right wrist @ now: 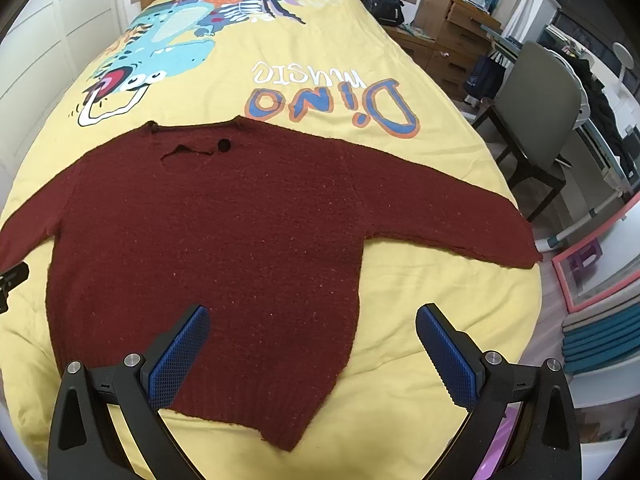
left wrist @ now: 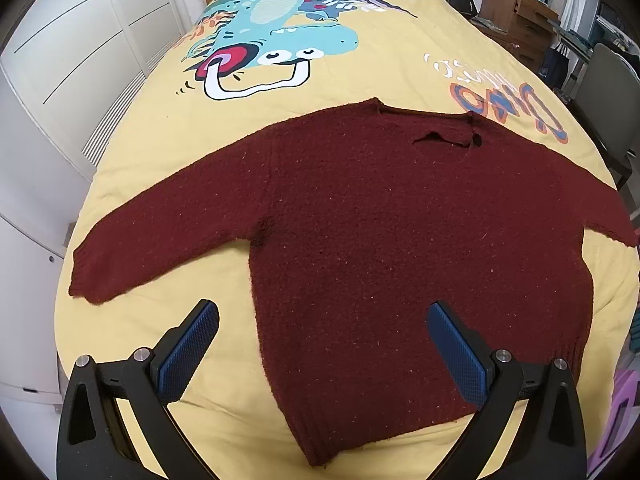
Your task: Fold small clothes
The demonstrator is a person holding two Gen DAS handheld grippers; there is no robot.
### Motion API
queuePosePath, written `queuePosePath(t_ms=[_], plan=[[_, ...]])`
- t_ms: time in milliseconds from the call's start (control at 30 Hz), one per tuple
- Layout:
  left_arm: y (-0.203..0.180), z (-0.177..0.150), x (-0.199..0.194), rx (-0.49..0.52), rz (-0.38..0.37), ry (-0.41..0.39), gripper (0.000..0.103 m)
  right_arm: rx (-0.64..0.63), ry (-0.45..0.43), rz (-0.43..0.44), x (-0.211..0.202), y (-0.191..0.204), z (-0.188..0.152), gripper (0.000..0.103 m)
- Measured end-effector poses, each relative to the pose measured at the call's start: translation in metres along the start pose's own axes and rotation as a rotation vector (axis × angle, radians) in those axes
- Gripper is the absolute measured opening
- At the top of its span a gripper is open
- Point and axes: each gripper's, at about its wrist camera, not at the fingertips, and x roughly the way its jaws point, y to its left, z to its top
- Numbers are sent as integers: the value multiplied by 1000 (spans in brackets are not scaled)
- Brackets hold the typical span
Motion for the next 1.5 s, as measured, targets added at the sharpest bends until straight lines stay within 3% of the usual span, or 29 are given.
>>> queuePosePath(t_ms=[1500], plan=[[1,-8,8,15,16,31,102,-33,27,-6,4,7,-4,102]])
